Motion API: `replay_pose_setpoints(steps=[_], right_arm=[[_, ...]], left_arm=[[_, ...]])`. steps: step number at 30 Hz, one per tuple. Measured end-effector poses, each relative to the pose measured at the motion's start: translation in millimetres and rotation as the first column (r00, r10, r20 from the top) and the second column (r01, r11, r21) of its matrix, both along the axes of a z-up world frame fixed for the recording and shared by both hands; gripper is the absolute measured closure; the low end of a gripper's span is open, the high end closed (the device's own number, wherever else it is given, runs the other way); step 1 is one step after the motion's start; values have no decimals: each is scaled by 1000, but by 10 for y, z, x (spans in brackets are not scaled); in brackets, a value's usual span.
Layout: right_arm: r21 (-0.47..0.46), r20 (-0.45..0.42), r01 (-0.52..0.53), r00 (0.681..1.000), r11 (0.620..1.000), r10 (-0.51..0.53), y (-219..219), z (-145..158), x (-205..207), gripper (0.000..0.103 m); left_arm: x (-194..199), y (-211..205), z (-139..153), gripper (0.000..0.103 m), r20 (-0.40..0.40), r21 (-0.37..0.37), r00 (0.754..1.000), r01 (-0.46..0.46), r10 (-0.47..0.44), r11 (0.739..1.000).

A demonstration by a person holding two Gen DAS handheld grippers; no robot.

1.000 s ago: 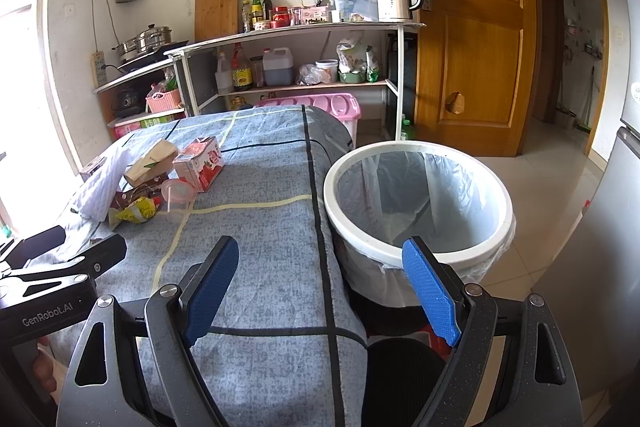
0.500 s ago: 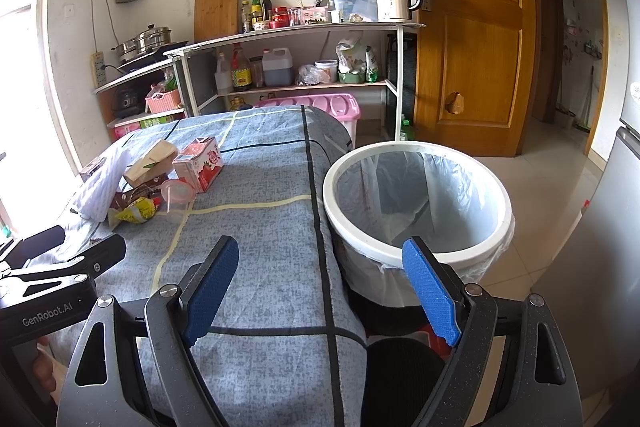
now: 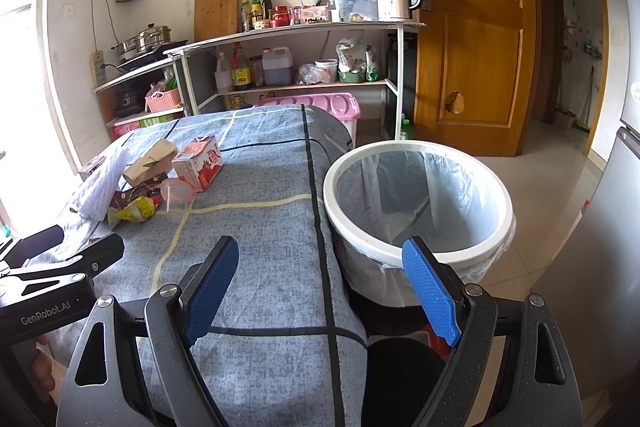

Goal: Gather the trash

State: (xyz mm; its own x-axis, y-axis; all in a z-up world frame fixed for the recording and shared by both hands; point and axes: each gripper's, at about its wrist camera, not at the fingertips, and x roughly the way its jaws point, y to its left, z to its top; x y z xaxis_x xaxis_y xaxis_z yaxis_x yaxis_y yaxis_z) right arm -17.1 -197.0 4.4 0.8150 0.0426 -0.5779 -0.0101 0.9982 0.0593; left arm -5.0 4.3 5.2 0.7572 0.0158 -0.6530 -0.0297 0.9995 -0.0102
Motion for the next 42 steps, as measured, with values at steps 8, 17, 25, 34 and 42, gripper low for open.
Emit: replay_pose_setpoints(steps=[8,17,25,34,42], right_arm=[[6,-13,-14,1000,1000,14,41,-42,75,19],[51,-28,-55,998,997,56,152,-168,272,19],[61,-68,-106,992,992,111,380,-294,487,19],[49,-59,-153,986,987,156,599,-273,709,19],[85,-67,-183,980,979,189,774,-201,1063,19]], left_arm=[[20,193,-73,2,-29,2,999,-14,14,1000],[-6,757,-182,2,-47,-65,997,-72,69,995],[35,1169,-351,2,-100,-107,989,-117,106,987],[238,1242,-608,21,-183,-160,980,-111,81,981],[327,1259,-625,51,-181,-151,981,-105,77,983]])
